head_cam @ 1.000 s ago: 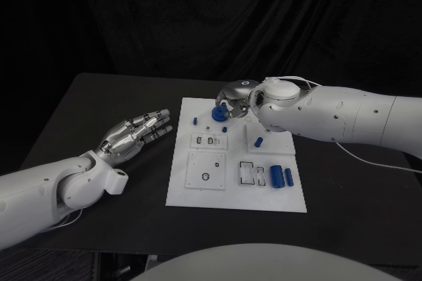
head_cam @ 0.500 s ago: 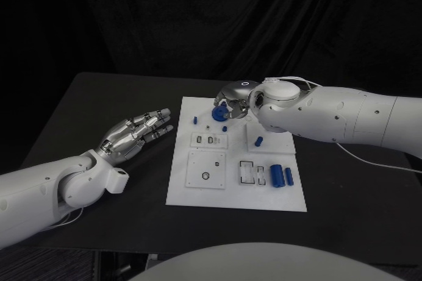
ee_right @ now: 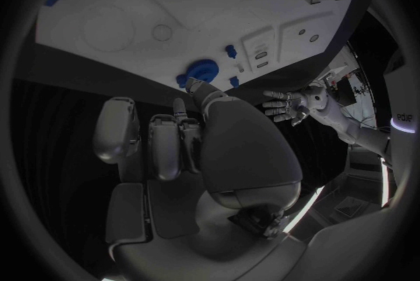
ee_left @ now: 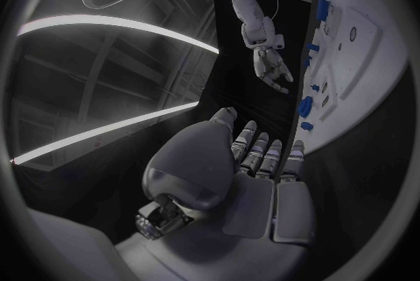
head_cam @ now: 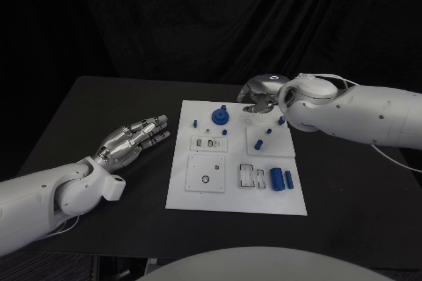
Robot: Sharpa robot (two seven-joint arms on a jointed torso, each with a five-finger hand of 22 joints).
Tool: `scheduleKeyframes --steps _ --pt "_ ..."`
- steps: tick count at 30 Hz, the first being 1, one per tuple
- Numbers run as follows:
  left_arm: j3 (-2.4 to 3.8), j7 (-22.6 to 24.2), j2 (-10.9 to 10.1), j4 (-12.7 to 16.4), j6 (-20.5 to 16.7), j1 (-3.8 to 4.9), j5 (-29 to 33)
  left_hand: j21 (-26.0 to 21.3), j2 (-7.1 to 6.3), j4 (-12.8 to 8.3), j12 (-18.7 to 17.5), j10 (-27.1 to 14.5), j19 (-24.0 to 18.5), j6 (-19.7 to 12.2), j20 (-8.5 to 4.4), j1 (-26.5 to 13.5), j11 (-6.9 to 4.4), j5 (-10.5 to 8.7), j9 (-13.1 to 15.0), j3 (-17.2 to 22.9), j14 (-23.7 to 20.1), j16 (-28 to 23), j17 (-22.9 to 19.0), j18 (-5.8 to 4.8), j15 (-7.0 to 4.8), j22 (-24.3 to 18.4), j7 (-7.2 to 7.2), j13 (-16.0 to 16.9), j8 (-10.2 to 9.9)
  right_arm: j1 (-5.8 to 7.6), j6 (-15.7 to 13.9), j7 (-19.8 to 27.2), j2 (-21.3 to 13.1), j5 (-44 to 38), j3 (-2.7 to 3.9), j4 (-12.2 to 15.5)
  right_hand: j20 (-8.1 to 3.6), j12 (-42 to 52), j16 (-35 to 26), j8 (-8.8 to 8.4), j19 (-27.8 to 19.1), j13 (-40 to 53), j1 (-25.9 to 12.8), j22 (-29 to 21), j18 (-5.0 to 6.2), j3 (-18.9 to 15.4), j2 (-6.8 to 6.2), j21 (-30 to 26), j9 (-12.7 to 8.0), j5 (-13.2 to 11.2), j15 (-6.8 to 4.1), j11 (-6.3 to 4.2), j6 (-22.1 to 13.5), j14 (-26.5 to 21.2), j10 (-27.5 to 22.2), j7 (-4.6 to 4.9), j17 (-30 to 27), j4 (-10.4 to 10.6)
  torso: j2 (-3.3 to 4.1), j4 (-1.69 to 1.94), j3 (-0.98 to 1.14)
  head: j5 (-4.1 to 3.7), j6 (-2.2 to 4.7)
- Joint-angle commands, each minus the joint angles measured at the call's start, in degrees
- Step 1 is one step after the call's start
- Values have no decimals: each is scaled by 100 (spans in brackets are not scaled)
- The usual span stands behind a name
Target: Assemble the parts on the task board
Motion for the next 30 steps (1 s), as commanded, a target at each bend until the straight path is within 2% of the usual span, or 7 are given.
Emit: scheduleKeyframes --steps 1,2,6,11,17,25,30 --pt "4 779 5 25 6 -31 8 25 23 0 16 18 17 4 9 -8 39 21 6 39 -4 10 -3 97 31 8 20 5 26 54 -493 418 -458 492 -5 383 -4 48 56 35 64 978 -26 819 -24 -2 49 77 -21 5 -29 -1 141 270 59 40 805 65 -16 -21 -3 1 19" --pt "4 781 11 23 6 -40 8 25 23 0 16 18 17 4 9 -8 39 21 6 39 -4 10 -3 97 31 8 20 5 26 70 -519 459 -690 549 -14 527 -3 33 41 36 61 964 -32 818 -22 -5 48 68 -27 -1 -25 3 162 265 43 42 793 75 -54 -45 -5 33 -13" --pt "4 780 31 20 5 -61 8 26 21 -5 17 20 19 3 11 -8 42 24 6 47 -2 11 -2 98 33 8 20 6 27 87 -407 456 -1375 670 -63 835 4 -83 -98 -2 2 858 -60 784 1 -22 52 -56 -75 -69 -19 1 176 202 -75 24 677 137 -90 -64 -10 68 -28" --pt "4 770 65 -6 25 -87 8 27 21 -6 21 23 20 6 12 -9 43 24 6 49 -1 11 -2 98 33 9 21 7 28 -22 -213 365 -1815 728 -89 831 19 -804 -735 -160 -316 221 -70 570 122 -70 48 -730 -235 -322 -5 0 97 -76 -688 12 183 300 -138 -58 -5 26 -71" --pt "4 766 108 -34 47 -119 8 26 24 -4 19 22 18 2 14 -14 46 22 6 55 -2 11 -2 98 35 8 23 6 27 -196 -116 307 -1926 746 -97 625 28 -1486 -1367 -231 -568 -365 -51 332 221 -164 4 -1419 -378 -420 -1 -9 26 -295 -1078 -16 -261 445 -168 -31 -5 -15 -86" --pt "5 768 140 -71 68 -161 9 26 27 1 18 21 19 -2 16 -22 49 17 6 60 -3 11 -2 98 38 8 26 6 26 -433 -89 257 -1866 749 -101 398 38 -1786 -1722 -234 -628 -623 -48 207 259 -273 -31 -1764 -465 -648 11 6 -39 -377 -1187 2 -499 532 -196 -72 -3 7 -140" --pt "5 764 150 -88 82 -177 9 26 27 9 15 18 20 -3 19 -37 53 6 6 66 -4 11 -3 98 42 8 28 6 26 -523 -56 214 -1726 749 -101 238 46 -1846 -1806 -230 -622 -676 -60 174 267 -349 -44 -1863 -498 -841 20 16 -58 -381 -1196 14 -547 573 -215 -70 4 4 -140"
